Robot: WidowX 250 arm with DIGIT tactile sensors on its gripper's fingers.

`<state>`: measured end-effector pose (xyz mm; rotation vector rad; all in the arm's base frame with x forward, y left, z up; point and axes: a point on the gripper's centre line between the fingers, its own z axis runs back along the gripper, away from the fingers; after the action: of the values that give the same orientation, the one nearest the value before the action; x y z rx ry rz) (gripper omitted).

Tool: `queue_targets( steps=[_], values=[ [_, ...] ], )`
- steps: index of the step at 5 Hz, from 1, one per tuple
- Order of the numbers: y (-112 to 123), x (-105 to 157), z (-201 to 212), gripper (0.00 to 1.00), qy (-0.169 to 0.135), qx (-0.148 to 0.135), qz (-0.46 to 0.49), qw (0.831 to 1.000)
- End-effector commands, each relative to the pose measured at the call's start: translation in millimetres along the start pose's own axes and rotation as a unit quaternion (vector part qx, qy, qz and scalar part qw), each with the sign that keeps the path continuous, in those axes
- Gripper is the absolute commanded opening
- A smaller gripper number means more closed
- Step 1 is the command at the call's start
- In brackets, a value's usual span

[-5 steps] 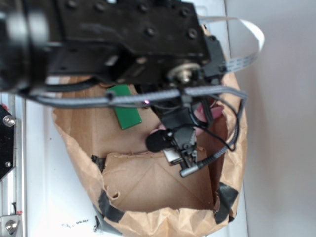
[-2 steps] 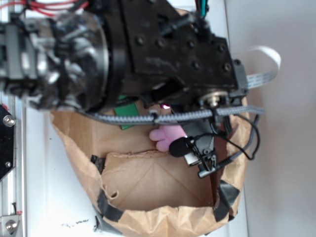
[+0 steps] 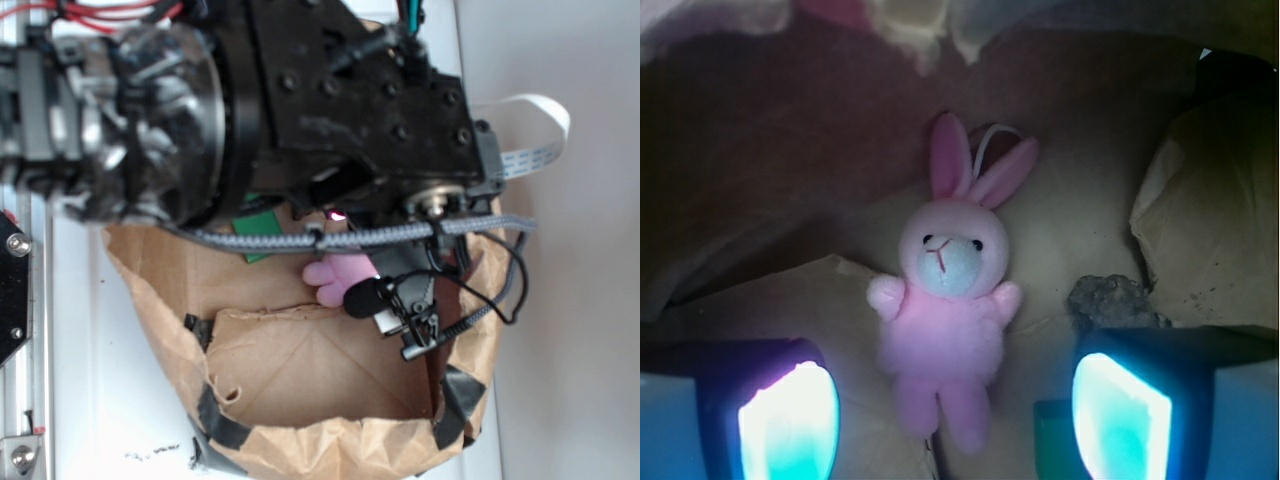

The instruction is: Grab the pink bunny.

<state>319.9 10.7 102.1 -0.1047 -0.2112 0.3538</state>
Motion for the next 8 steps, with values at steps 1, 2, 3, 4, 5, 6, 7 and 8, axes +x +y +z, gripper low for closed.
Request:
queue_targets(
  steps=[1,2,3,4,5,6,7,8],
  values=[
    [-5.7,10.8,-15.5,1.0,-0.047,0.013,-0.009,0.999],
    [-11.7,13.4,-28.2,1.0,-0.05,0.024,-0.014,0.998],
    [-16.2,13.3,-36.4,1.0,-0.051,0.033,-0.012,0.998],
    [-18.9,10.1,-35.9,1.0,-0.046,0.038,-0.011,0.998],
    [-19.9,9.1,-33.5,1.0,-0.037,0.039,-0.006,0.999],
    [-21.1,8.2,-39.1,1.0,-0.036,0.045,-0.011,0.998],
    [-19.7,8.6,-41.3,0.0,-0.047,0.046,-0.002,0.998],
    [-18.5,7.3,-42.2,0.0,-0.057,0.046,0.001,0.997]
  ],
)
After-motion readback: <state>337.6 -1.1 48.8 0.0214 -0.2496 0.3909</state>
